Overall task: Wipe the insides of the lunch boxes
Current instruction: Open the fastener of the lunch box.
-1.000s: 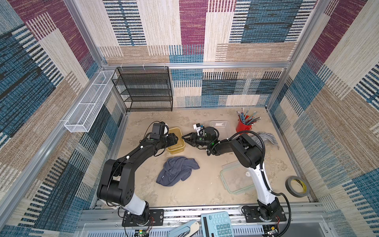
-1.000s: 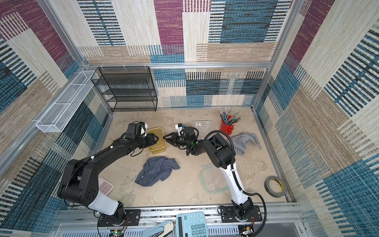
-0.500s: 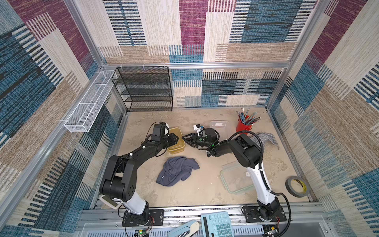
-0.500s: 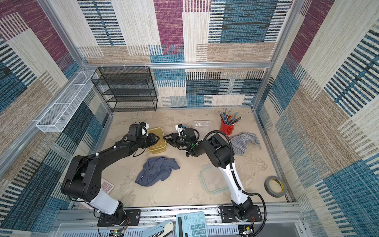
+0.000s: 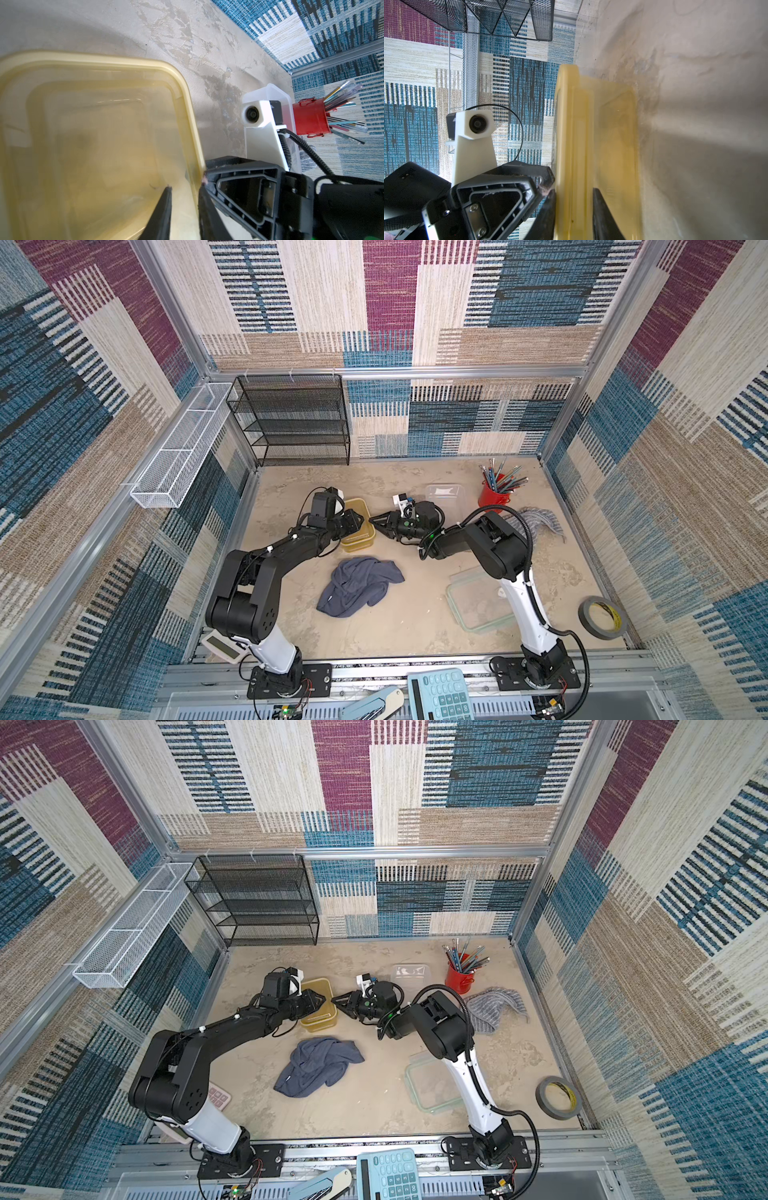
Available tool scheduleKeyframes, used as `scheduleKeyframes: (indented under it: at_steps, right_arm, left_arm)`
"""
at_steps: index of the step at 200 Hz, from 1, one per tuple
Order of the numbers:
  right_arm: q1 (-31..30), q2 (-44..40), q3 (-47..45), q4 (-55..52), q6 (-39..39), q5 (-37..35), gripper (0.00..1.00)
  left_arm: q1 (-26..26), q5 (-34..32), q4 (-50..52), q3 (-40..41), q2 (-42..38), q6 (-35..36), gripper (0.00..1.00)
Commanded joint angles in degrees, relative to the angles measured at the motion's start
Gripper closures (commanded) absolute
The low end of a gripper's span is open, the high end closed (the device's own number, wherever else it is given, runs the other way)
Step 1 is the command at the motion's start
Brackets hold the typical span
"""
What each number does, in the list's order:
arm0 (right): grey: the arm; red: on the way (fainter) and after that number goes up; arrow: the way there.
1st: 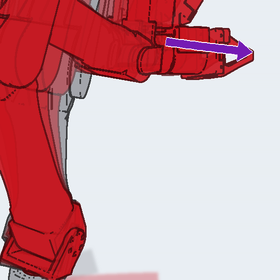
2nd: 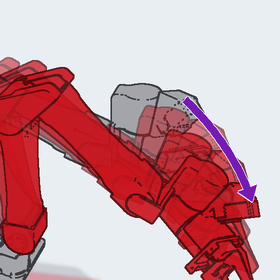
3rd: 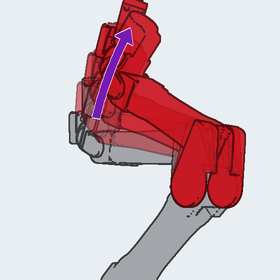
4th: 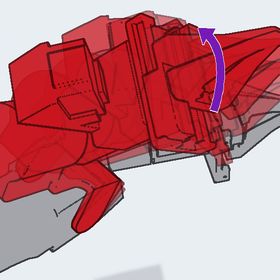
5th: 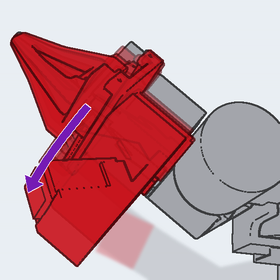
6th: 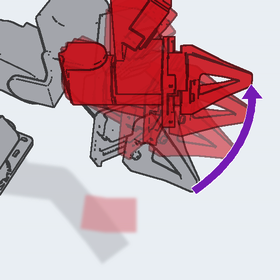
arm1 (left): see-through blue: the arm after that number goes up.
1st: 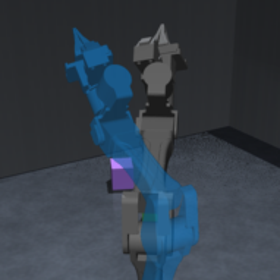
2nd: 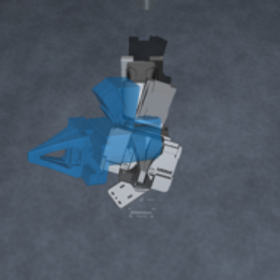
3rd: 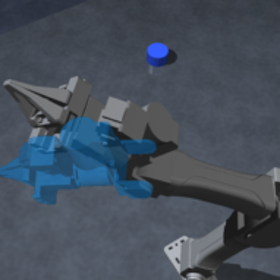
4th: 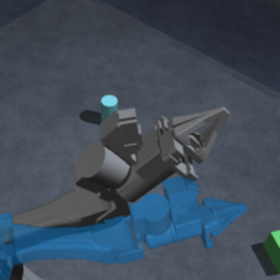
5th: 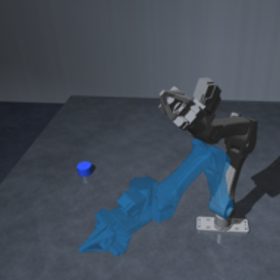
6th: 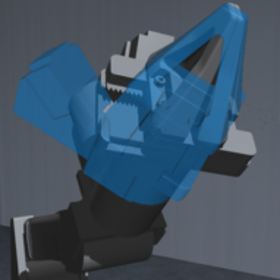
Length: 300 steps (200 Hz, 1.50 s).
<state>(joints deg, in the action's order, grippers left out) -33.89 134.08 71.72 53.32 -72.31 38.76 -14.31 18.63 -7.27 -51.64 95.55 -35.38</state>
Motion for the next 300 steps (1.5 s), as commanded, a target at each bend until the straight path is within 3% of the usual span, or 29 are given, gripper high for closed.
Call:
scheduleKeyframes:
  at_steps: [1,42,124,206,300]
  right_arm:
    - [-0.24,-1.3,0.35,3.29,2.07,1.4,0.82]
    - [-0.22,-2.41,2.39,-4.57,7.27,0.59,1.0]
    - [-0.22,-6.05,6.15,-22.65,20.77,-4.82,1.0]
    - [0.53,-4.44,4.62,-18.61,17.5,-3.34,1.0]
    - [0.89,-8.66,1.07,-18.82,17.48,-5.92,1.0]
  left_arm:
    - [-0.24,-1.33,11.75,0.75,1.7,-0.31,0.75]
    - [-1.23,-2.15,12.15,0.48,2.74,1.77,0.8]
    - [-2.31,-4.39,14.65,-0.7,6.19,1.81,0.82]
    - [-2.18,-3.98,19.55,-6.99,-1.48,2.5,0.78]
    - [-0.01,-8.52,25.06,-8.22,-9.88,5.46,0.62]
